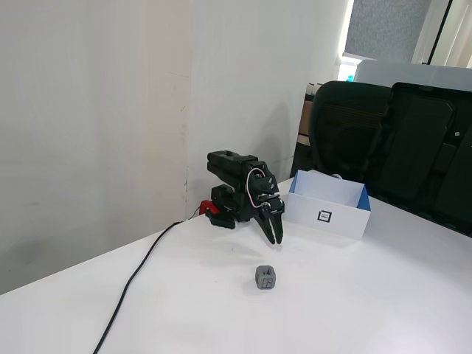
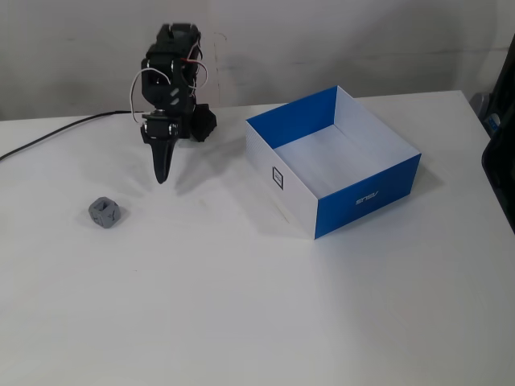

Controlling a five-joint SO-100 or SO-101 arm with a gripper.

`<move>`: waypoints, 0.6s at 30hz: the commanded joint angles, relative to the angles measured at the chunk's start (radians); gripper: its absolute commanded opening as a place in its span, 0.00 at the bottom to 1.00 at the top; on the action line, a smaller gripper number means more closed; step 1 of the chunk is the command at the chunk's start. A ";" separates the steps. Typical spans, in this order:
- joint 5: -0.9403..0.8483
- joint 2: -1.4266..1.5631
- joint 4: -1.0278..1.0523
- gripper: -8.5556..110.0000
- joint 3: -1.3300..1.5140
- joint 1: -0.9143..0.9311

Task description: Grasp the gray block and put it in the box.

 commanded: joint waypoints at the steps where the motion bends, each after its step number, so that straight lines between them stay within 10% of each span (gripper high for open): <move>1: -0.028 -0.176 -0.014 0.12 -0.190 -0.029; 18: -0.491 -0.318 -0.325 0.13 -0.235 -0.262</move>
